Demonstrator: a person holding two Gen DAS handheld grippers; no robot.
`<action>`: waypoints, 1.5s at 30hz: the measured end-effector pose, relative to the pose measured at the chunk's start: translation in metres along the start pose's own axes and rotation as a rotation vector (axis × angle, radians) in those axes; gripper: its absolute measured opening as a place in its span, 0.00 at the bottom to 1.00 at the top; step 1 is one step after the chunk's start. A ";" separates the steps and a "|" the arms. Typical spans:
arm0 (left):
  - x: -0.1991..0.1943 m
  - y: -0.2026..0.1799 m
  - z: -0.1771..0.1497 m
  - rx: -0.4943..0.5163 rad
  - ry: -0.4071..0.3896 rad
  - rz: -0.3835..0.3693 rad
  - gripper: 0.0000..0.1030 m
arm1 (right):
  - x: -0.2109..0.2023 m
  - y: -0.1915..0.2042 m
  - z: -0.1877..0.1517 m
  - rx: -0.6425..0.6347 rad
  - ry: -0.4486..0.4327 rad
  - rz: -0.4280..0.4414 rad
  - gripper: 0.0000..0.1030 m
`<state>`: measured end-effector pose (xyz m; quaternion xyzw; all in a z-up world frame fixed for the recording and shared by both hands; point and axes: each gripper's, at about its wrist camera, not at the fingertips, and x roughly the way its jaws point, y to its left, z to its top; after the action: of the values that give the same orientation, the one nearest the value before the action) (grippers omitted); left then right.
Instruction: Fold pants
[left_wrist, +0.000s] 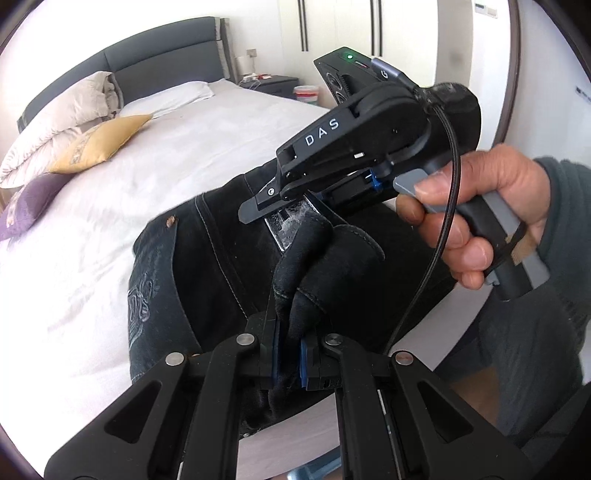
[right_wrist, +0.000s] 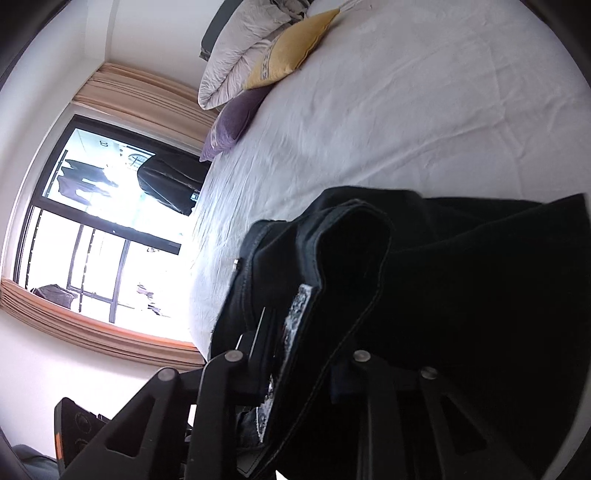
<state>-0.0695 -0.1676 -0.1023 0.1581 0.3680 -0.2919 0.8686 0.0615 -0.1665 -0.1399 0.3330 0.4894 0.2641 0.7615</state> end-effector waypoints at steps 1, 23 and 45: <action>0.002 -0.005 0.004 0.002 0.000 -0.010 0.05 | -0.006 -0.001 0.001 -0.003 -0.007 -0.004 0.23; 0.071 -0.067 0.033 0.069 0.121 -0.073 0.08 | -0.055 -0.081 0.008 -0.001 -0.012 -0.126 0.18; 0.025 -0.058 -0.009 -0.024 0.079 -0.294 0.98 | -0.115 -0.089 -0.009 0.031 -0.175 -0.206 0.65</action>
<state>-0.0963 -0.2179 -0.1295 0.1034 0.4246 -0.4049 0.8032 0.0166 -0.3046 -0.1454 0.3143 0.4567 0.1466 0.8192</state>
